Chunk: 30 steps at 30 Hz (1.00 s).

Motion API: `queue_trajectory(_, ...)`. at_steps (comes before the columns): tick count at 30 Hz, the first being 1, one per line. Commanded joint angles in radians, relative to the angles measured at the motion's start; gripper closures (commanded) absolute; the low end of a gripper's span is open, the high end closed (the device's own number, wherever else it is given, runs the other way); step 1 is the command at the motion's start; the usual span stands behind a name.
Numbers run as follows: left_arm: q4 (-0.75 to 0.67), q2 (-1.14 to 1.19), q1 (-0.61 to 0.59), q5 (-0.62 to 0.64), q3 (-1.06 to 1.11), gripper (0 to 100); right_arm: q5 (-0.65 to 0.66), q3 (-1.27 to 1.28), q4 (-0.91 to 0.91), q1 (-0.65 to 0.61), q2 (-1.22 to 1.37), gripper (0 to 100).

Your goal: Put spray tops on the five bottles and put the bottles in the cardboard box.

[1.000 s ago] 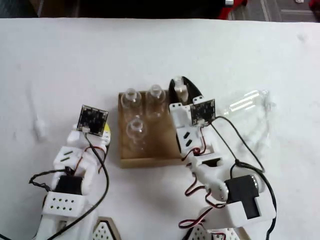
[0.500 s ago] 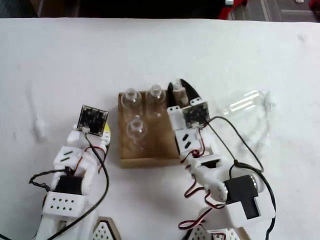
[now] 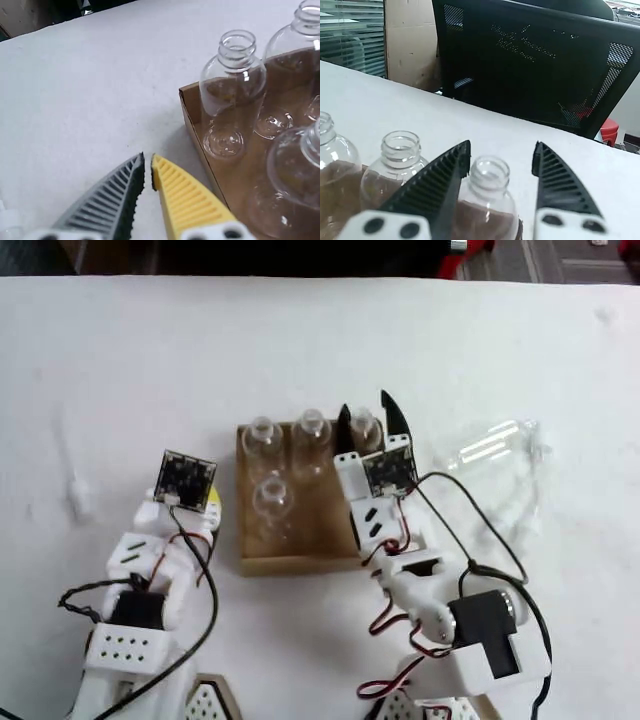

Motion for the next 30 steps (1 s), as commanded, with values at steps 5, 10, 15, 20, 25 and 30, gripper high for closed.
queue_trajectory(5,-0.025,0.001,0.012,-0.012,-0.006,97,0.015,0.118,-0.108,-0.07,-0.058,81.6)
queue_trajectory(10,-0.025,0.001,0.012,-0.012,-0.006,97,0.015,0.153,-0.116,-0.048,-0.151,81.7)
queue_trajectory(15,-0.025,0.001,0.012,-0.012,-0.006,97,-0.023,0.199,-0.116,-0.025,-0.237,81.7)
queue_trajectory(20,-0.025,0.001,0.012,-0.012,-0.006,97,-0.094,0.245,-0.116,-0.027,-0.318,81.7)
queue_trajectory(25,-0.026,0.002,0.012,-0.012,-0.006,97,-0.097,0.255,-0.116,-0.024,-0.349,81.7)
queue_trajectory(30,-0.026,0.002,0.012,-0.012,-0.006,97,-0.097,0.287,-0.163,-0.022,-0.371,81.8)
